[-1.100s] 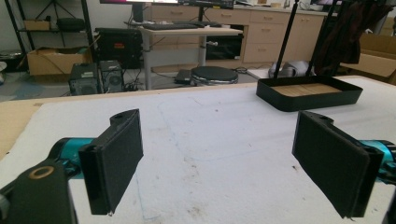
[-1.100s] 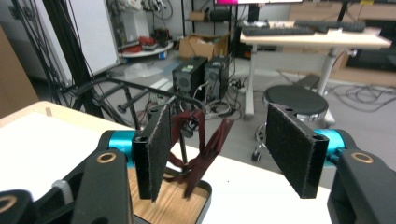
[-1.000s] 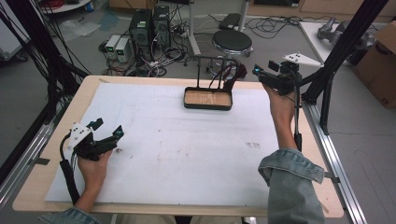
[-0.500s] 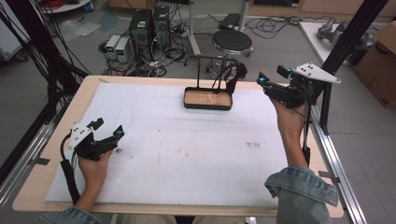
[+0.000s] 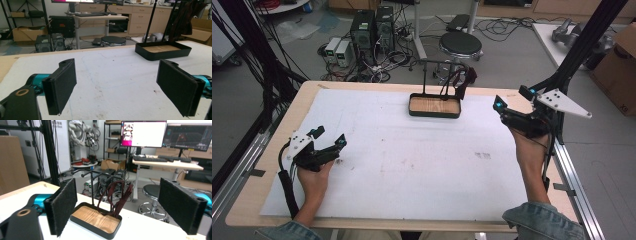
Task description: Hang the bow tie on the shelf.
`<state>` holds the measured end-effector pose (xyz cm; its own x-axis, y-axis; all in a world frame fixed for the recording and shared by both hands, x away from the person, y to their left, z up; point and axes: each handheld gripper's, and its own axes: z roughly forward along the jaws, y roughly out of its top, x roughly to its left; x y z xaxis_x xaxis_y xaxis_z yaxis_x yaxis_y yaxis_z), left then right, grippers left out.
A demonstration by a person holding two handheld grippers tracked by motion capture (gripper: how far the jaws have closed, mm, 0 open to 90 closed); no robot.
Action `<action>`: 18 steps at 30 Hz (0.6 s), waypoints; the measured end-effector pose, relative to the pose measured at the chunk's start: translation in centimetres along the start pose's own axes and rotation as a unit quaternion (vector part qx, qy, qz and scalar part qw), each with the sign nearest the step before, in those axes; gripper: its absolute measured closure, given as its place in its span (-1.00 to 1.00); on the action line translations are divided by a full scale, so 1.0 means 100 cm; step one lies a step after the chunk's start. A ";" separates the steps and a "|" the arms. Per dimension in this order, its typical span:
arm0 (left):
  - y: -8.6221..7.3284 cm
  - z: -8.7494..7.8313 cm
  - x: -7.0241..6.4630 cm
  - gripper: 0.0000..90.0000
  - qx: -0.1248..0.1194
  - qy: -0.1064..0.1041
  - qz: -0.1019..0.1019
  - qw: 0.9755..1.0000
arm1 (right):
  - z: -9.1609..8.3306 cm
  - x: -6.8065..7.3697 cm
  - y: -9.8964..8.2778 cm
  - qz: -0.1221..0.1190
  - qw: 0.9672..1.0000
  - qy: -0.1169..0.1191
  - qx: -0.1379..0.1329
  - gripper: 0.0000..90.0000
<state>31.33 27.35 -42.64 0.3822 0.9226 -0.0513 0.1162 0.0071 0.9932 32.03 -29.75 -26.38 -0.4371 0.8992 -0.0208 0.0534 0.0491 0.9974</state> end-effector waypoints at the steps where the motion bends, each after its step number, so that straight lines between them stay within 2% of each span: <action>1: 0.000 0.000 0.000 -0.63 -0.001 0.000 0.000 1.000 | -0.003 0.001 -0.003 0.000 1.000 0.000 -0.002 -0.70; 10: 0.000 -0.001 0.000 -0.63 0.000 0.000 0.000 1.000 | -0.026 0.010 -0.039 -0.005 1.000 -0.009 -0.023 -0.75; 18: 0.000 -0.001 0.000 -0.63 0.000 0.000 0.001 1.000 | -0.039 0.013 -0.074 0.000 0.999 -0.016 -0.033 -0.75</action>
<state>31.25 27.43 -42.62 0.3816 0.9230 -0.0498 0.1163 0.0056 0.9932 27.61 -30.67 -33.51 -0.4083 0.9126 -0.0218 -0.0064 0.0210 0.9998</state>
